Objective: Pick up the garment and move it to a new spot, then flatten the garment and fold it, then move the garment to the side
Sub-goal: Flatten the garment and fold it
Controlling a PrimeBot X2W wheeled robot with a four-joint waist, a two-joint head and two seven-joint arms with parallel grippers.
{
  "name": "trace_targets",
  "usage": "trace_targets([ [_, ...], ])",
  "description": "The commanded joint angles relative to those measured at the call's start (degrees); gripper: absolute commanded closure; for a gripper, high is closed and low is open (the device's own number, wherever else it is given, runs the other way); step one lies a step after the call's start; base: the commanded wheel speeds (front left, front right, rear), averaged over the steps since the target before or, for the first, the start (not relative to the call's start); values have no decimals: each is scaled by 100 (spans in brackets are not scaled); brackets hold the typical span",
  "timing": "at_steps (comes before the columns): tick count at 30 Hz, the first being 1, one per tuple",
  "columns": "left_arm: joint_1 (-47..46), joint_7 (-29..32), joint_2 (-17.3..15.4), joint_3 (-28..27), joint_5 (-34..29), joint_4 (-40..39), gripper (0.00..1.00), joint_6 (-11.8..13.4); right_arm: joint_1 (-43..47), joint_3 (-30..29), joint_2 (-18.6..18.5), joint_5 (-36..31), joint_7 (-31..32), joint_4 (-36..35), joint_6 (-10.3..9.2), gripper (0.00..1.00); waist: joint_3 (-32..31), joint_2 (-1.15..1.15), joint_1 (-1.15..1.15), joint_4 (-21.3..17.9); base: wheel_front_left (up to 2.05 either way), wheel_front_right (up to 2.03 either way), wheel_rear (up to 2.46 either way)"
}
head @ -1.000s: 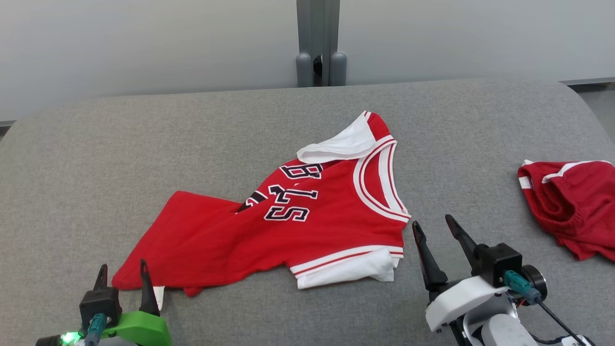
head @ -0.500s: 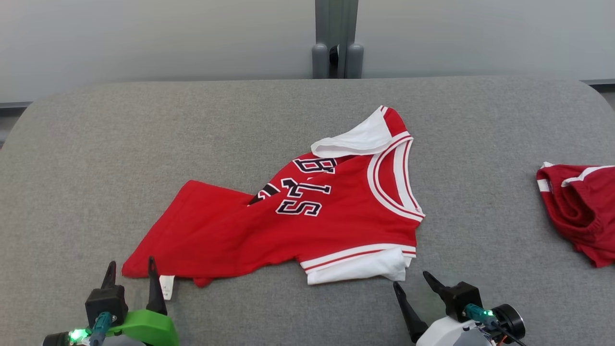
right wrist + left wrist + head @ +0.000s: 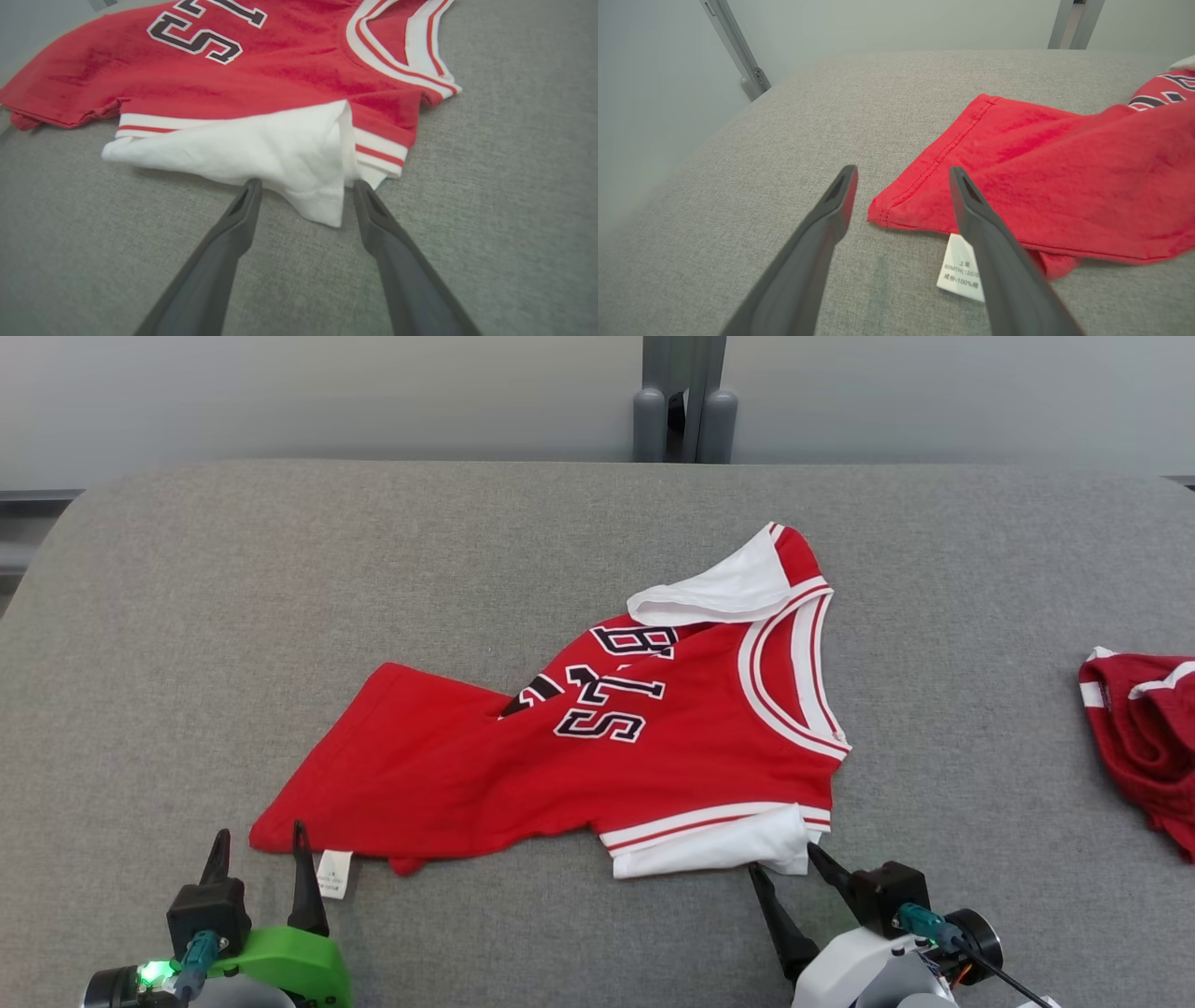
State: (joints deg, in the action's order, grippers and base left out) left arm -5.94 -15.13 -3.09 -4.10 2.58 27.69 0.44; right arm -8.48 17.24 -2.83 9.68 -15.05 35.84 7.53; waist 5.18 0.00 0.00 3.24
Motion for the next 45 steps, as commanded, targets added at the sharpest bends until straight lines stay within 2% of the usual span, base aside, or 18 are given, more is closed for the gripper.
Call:
trace_targets([
  [1,-83,3,-5,-2,25,-26,0,-21,-49,23,-17,32,-16,-54,-9,0,33,0,0,15,0,0,0],
  [13,-88,3,9,27,78,-10,0,-15,106,128,-17,389,-16,-400,-9,0,88,0,0,32,0,0,0],
  [14,-87,3,10,25,80,-5,0,-22,110,111,-17,413,-16,-398,-9,13,94,0,0,29,0,0,0],
  [15,-89,3,10,23,82,-3,0,-24,112,88,-17,452,-16,-394,-9,15,99,0,0,27,0,0,0],
  [16,-93,3,10,21,80,-3,0,-26,105,84,-17,457,-16,-382,-9,29,105,0,0,26,0,0,0],
  [17,-97,3,11,18,79,-1,0,-30,102,92,-17,485,-16,-348,-9,53,110,0,0,24,0,0,0],
  [18,-106,3,11,15,81,-2,0,-36,87,99,-17,534,-16,-329,-9,64,118,0,0,22,0,0,0],
  [19,-116,3,11,13,80,-4,0,-37,59,99,-17,532,-16,-315,-9,89,127,0,0,20,0,0,0],
  [20,-130,3,12,13,77,-5,0,-35,30,90,-17,543,-16,-283,-9,100,137,0,0,19,0,0,0],
  [26,-153,3,13,-4,69,-8,0,-55,-7,-97,-20,532,-16,-247,-9,100,143,0,0,-16,0,0,0],
  [32,-44,3,13,-35,145,25,0,-100,258,-748,-18,505,-16,-838,-9,100,57,0,0,-138,0,0,0],
  [38,24,3,12,-57,243,222,0,-248,452,-1204,-18,426,-16,-1332,-9,100,75,0,0,-305,0,0,0],
  [45,-14,3,8,162,689,634,0,-504,391,-1428,-17,454,-16,-1449,-9,100,114,0,0,-423,0,0,0],
])
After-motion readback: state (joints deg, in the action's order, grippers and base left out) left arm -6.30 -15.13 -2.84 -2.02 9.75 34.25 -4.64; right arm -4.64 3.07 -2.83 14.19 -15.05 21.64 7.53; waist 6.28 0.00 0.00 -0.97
